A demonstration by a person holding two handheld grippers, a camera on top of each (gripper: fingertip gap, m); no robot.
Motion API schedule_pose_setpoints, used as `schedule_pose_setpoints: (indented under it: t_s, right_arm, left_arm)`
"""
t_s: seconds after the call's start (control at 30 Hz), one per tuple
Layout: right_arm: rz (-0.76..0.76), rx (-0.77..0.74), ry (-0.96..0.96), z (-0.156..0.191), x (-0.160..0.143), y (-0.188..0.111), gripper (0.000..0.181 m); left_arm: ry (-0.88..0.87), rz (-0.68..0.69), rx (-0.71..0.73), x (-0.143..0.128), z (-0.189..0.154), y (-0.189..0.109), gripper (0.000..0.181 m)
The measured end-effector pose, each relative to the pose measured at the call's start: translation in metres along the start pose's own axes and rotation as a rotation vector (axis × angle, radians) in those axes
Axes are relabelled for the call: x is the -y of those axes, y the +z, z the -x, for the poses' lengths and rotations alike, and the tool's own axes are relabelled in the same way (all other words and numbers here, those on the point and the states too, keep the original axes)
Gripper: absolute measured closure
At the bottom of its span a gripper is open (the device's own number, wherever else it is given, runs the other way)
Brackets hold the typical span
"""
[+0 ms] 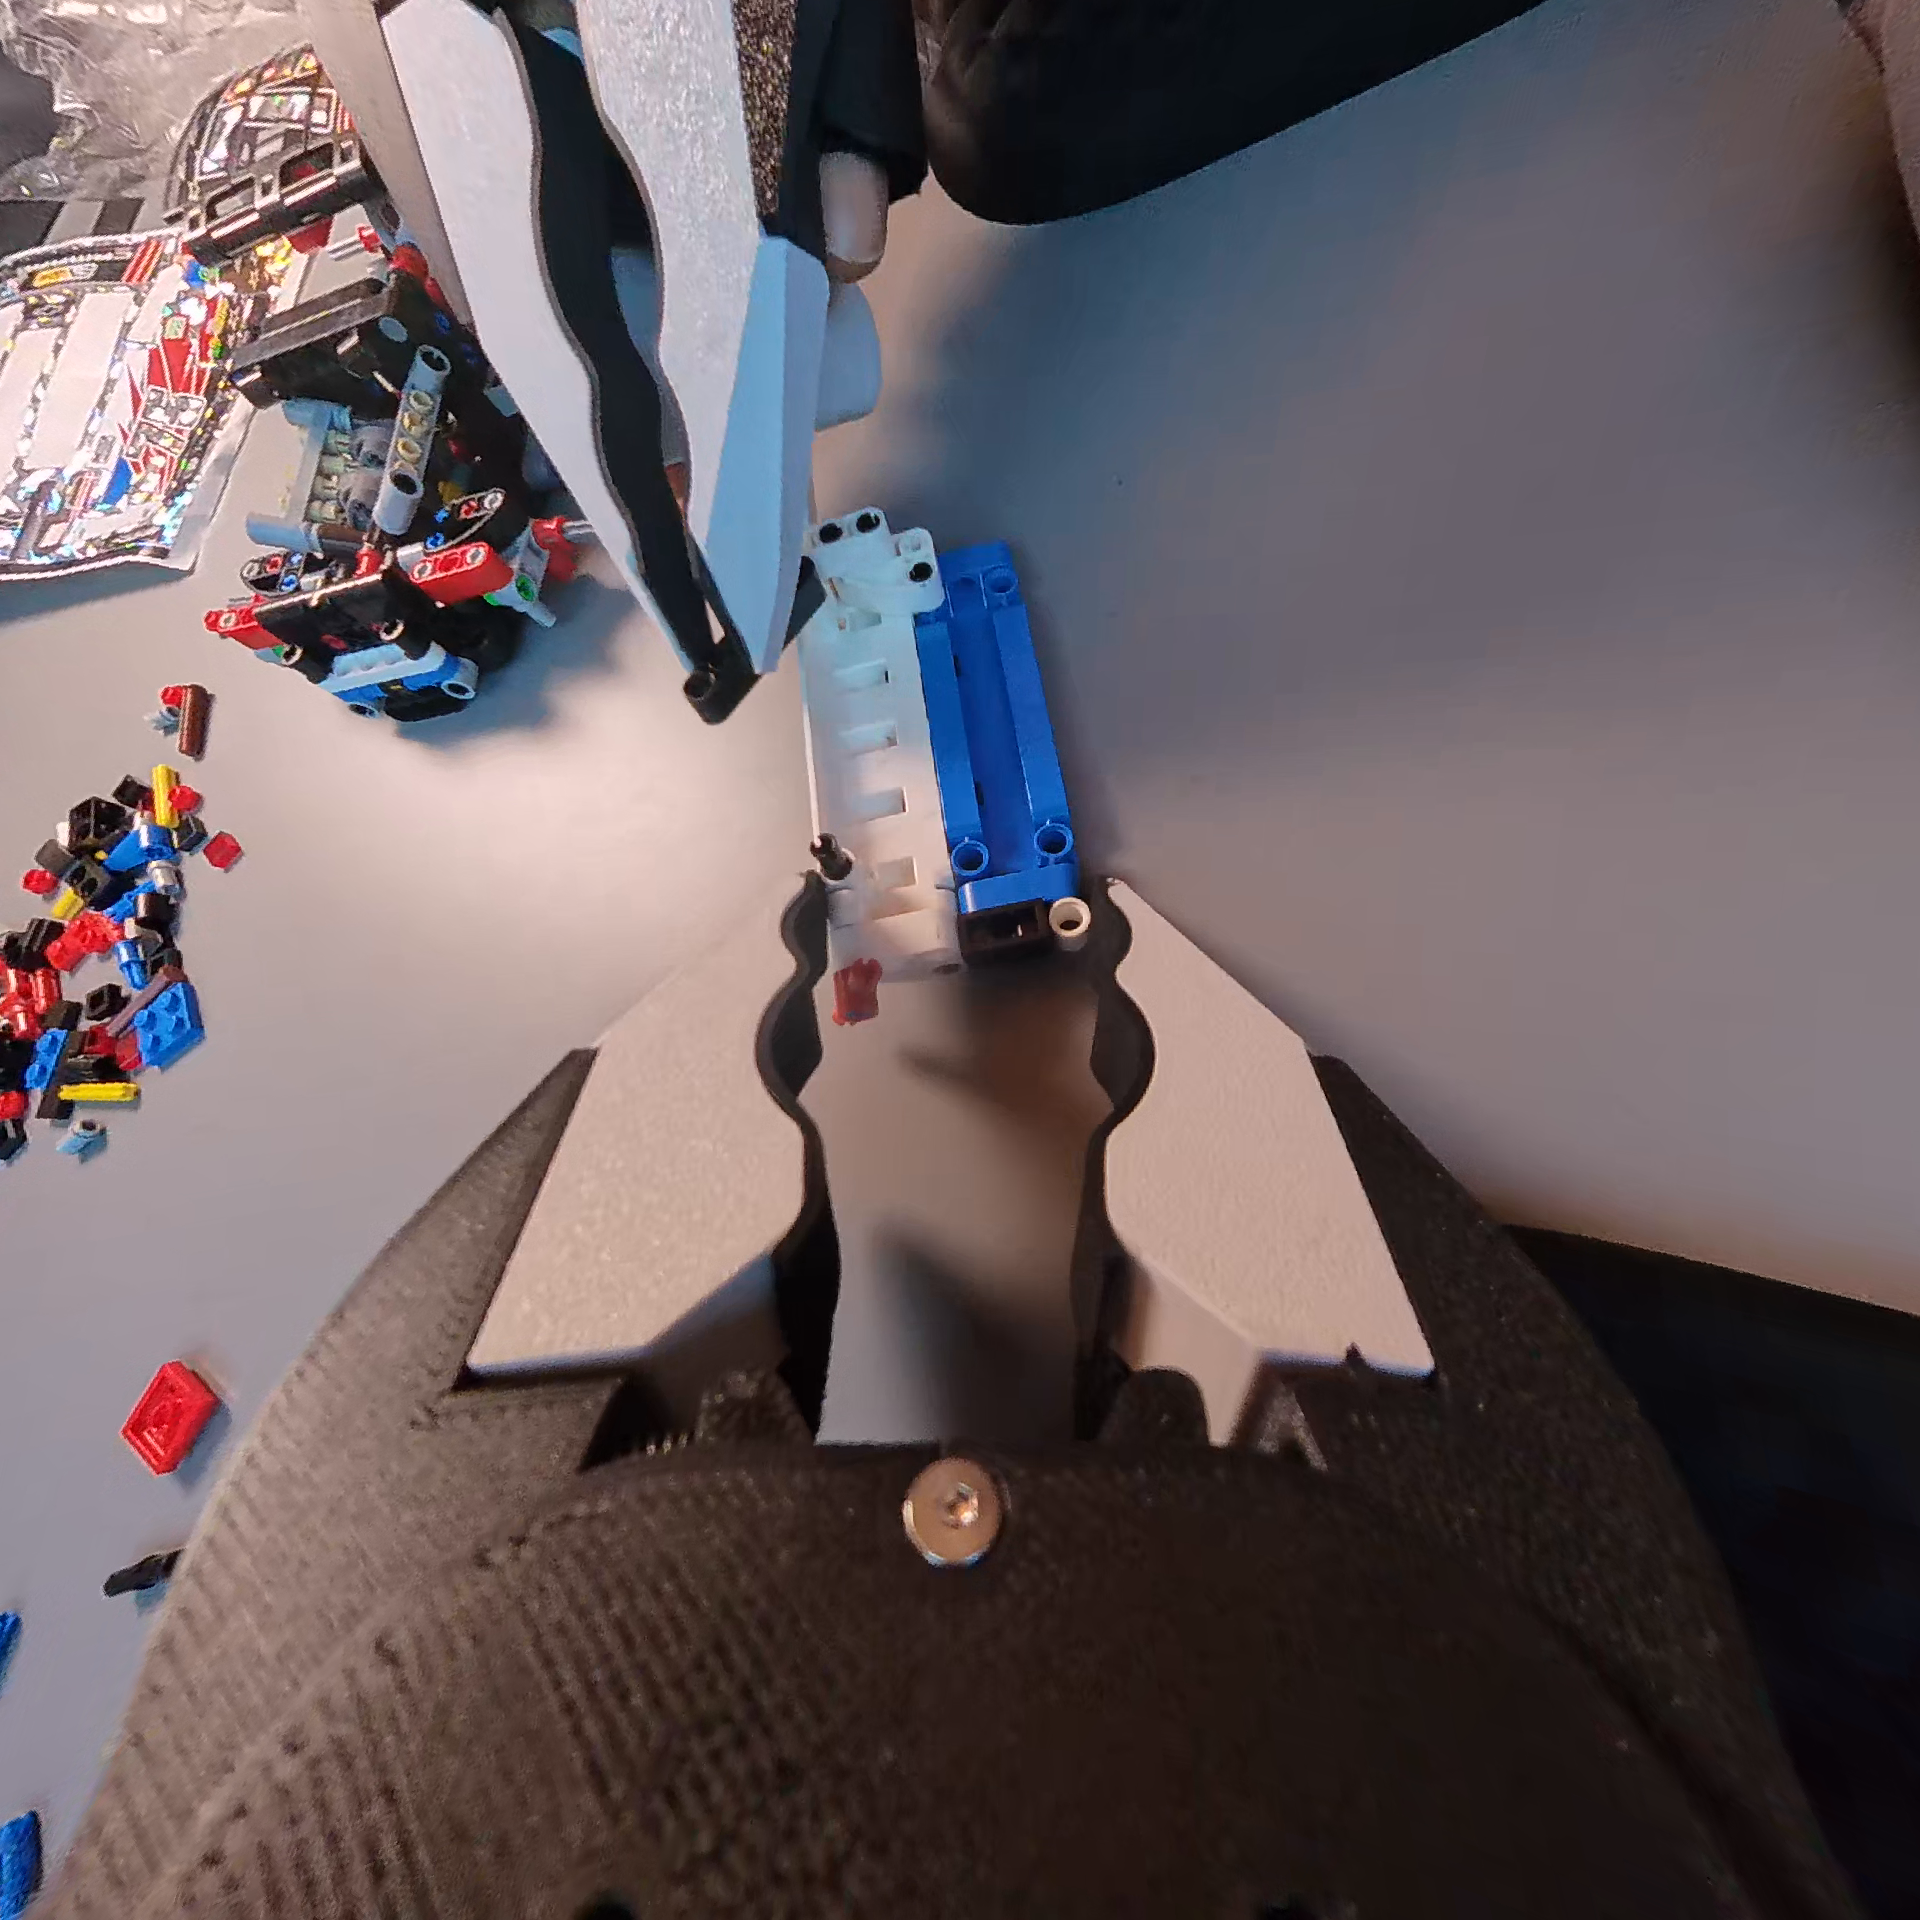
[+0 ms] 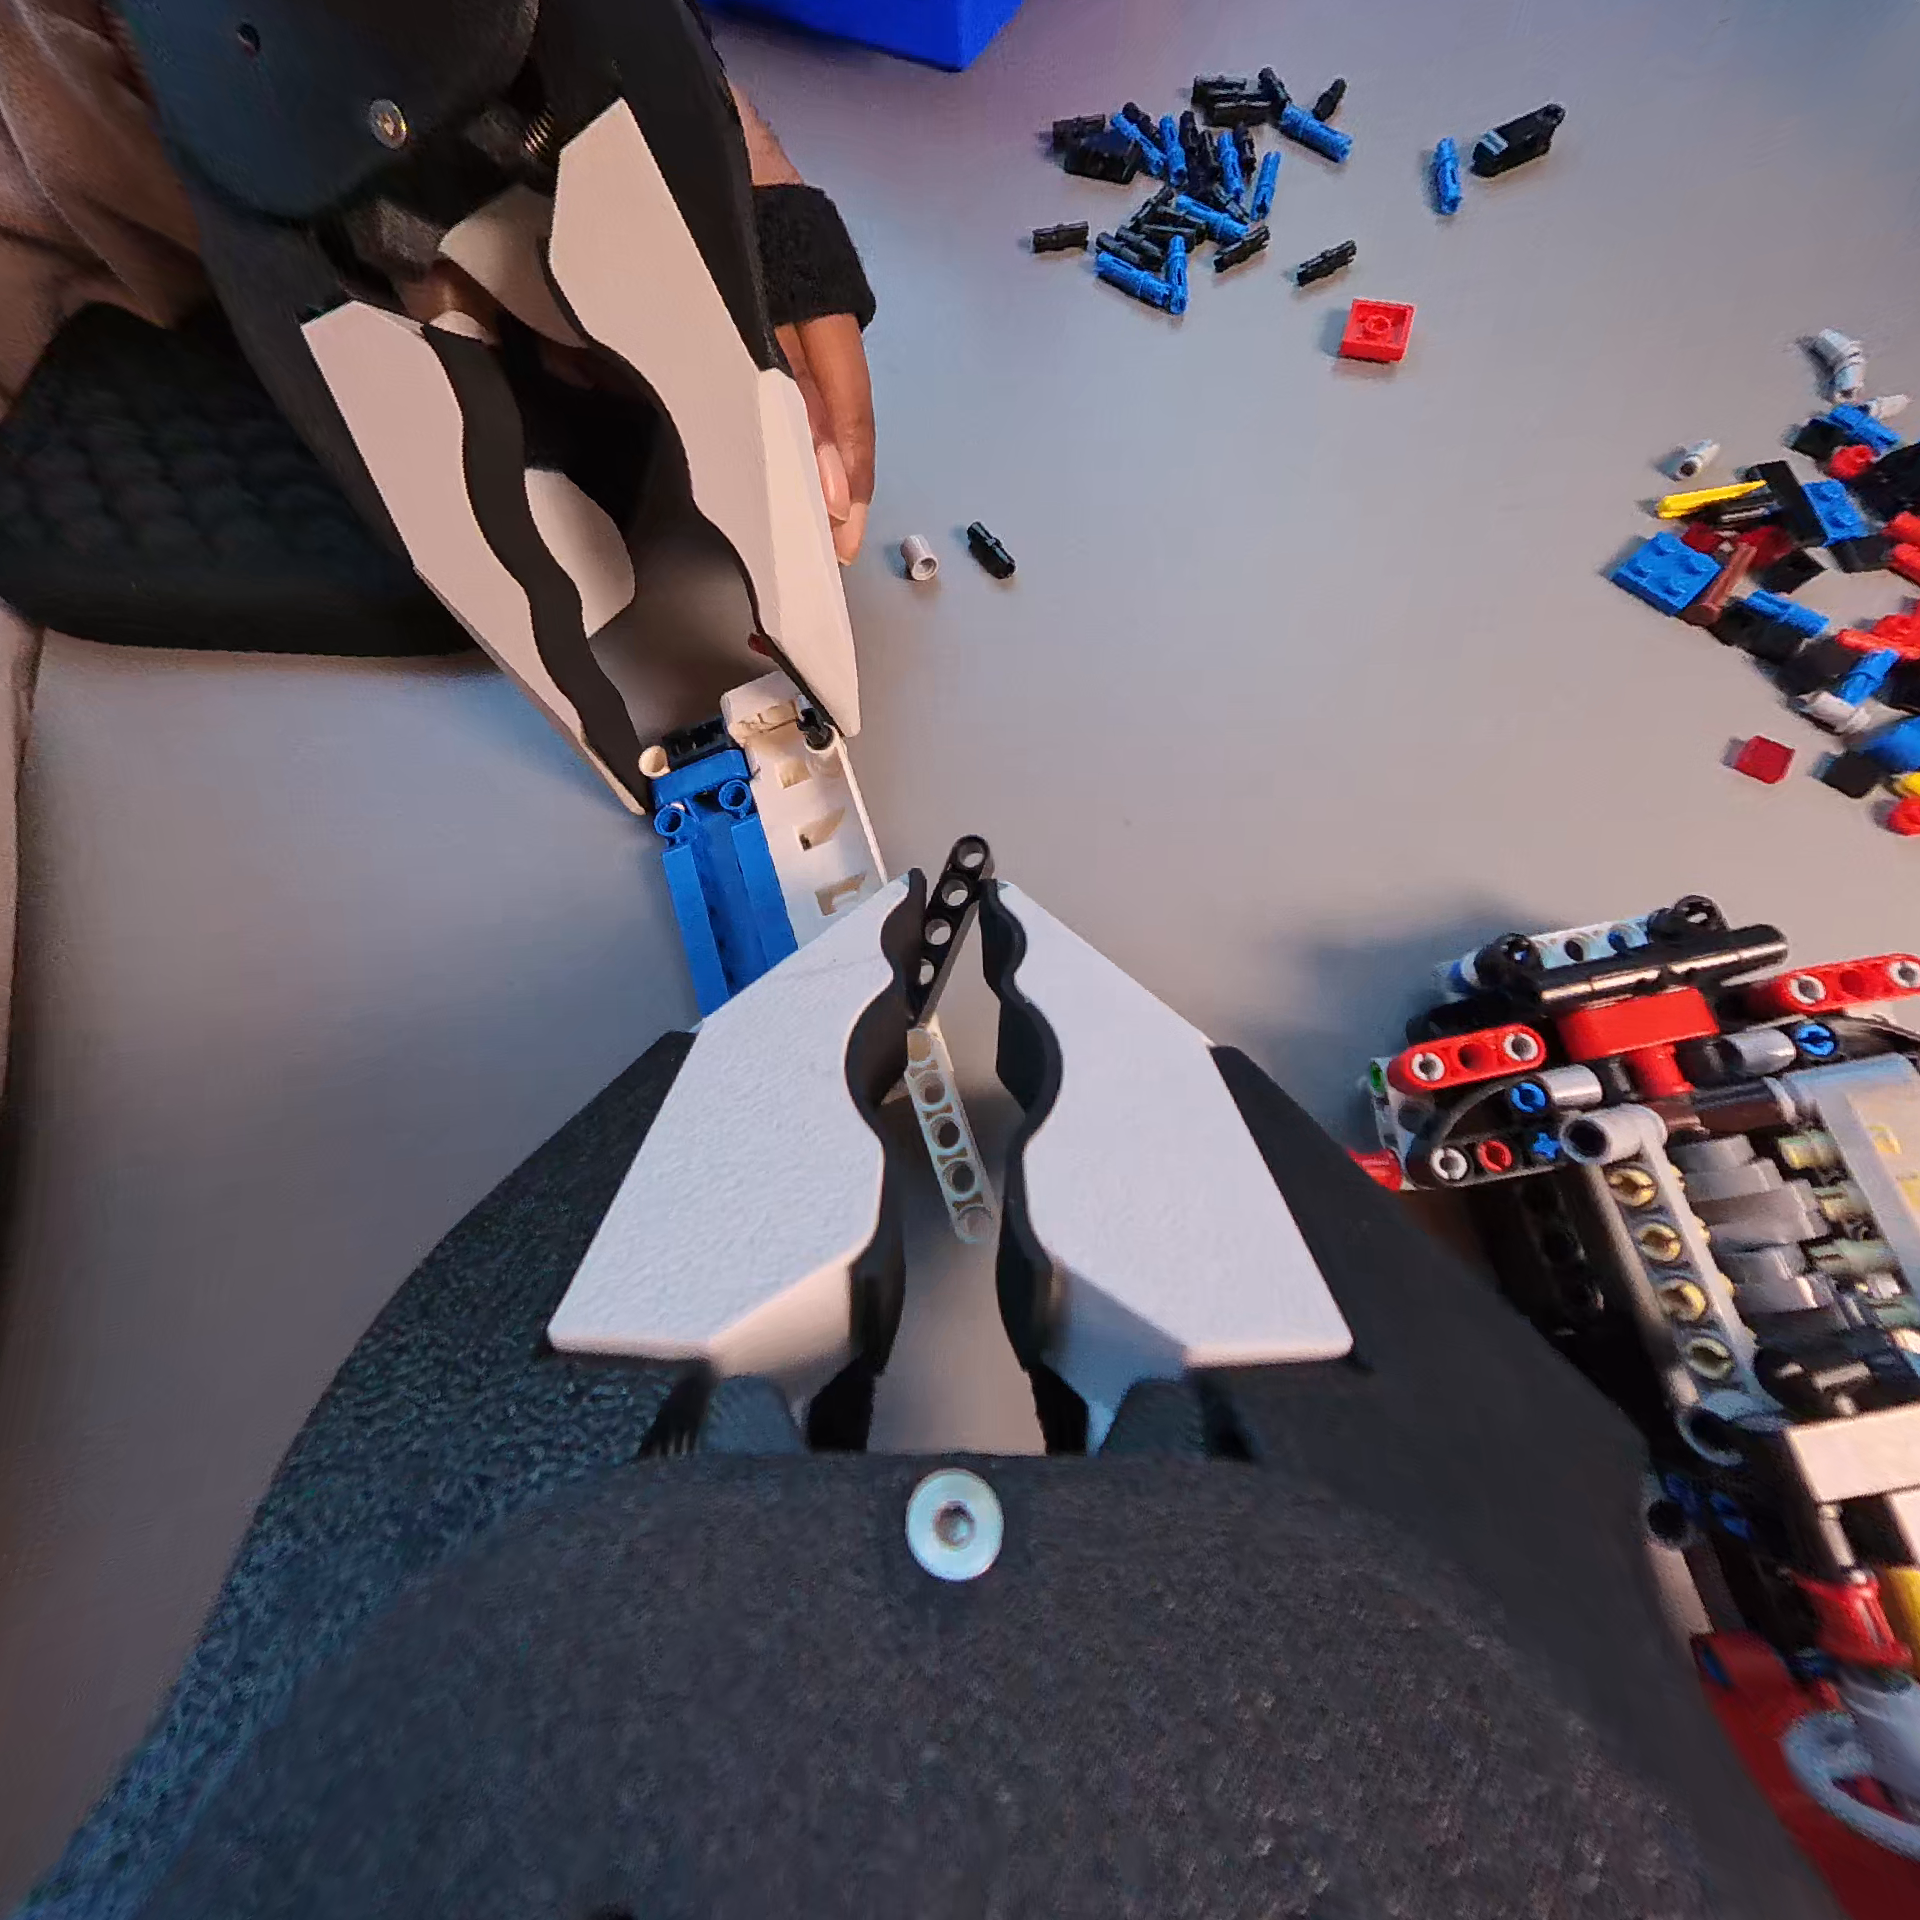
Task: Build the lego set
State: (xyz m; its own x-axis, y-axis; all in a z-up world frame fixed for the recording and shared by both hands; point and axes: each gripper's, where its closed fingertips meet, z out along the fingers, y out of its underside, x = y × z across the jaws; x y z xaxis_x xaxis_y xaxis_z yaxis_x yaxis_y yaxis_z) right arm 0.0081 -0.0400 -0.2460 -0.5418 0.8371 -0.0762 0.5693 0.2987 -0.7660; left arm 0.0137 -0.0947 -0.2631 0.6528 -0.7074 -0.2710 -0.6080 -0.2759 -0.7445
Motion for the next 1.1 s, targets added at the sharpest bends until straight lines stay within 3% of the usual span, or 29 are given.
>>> schedule_pose_setpoints:
  t_s: [0.17, 0.33, 0.4, 0.53, 0.63, 0.77, 0.83, 0.93, 1.0, 1.07, 1.1]
  right_arm:
    - [-0.050, -0.044, 0.006, -0.009, 0.004, -0.011, 0.159]
    - [-0.287, -0.105, -0.154, -0.009, 0.028, -0.061, 0.152]
    - [-0.240, -0.157, -0.219, -0.014, 0.017, -0.067, 0.151]
    - [-0.156, -0.202, -0.376, -0.008, 0.003, -0.045, 0.148]
    - [-0.161, -0.361, -0.548, -0.009, 0.017, -0.033, 0.142]
    - [-0.324, -0.528, -0.697, -0.003, 0.057, -0.045, 0.143]
    - [-0.332, -0.543, -0.740, 0.001, 0.062, -0.049, 0.142]
    - [-0.380, -0.561, -0.756, 0.005, 0.069, -0.058, 0.158]
    - [-0.379, -0.550, -0.751, 0.006, 0.070, -0.061, 0.142]
    - [-0.384, -0.498, -0.739, 0.011, 0.071, -0.062, 0.136]
    - [-0.382, -0.452, -0.753, 0.018, 0.069, -0.060, 0.150]
  left_arm:
    - [-0.016, -0.001, 0.006, -0.001, 0.002, -0.001, 0.133]
    - [-0.177, -0.086, 0.022, 0.004, 0.020, -0.013, 0.133]
    - [-0.255, -0.129, 0.032, 0.005, 0.030, -0.018, 0.133]
    - [-0.505, -0.266, 0.021, 0.013, 0.050, -0.031, 0.133]
    - [-0.701, -0.434, -0.069, 0.026, 0.059, -0.047, 0.133]
    - [-0.910, -0.597, -0.268, 0.041, 0.059, -0.062, 0.133]
    - [-0.934, -0.594, -0.346, 0.043, 0.051, -0.061, 0.133]
    - [-0.970, -0.577, -0.455, 0.047, 0.040, -0.059, 0.133]
    - [-0.971, -0.572, -0.477, 0.049, 0.037, -0.059, 0.133]
    - [-0.981, -0.570, -0.528, 0.052, 0.032, -0.059, 0.133]
    - [-0.992, -0.571, -0.543, 0.052, 0.031, -0.059, 0.133]
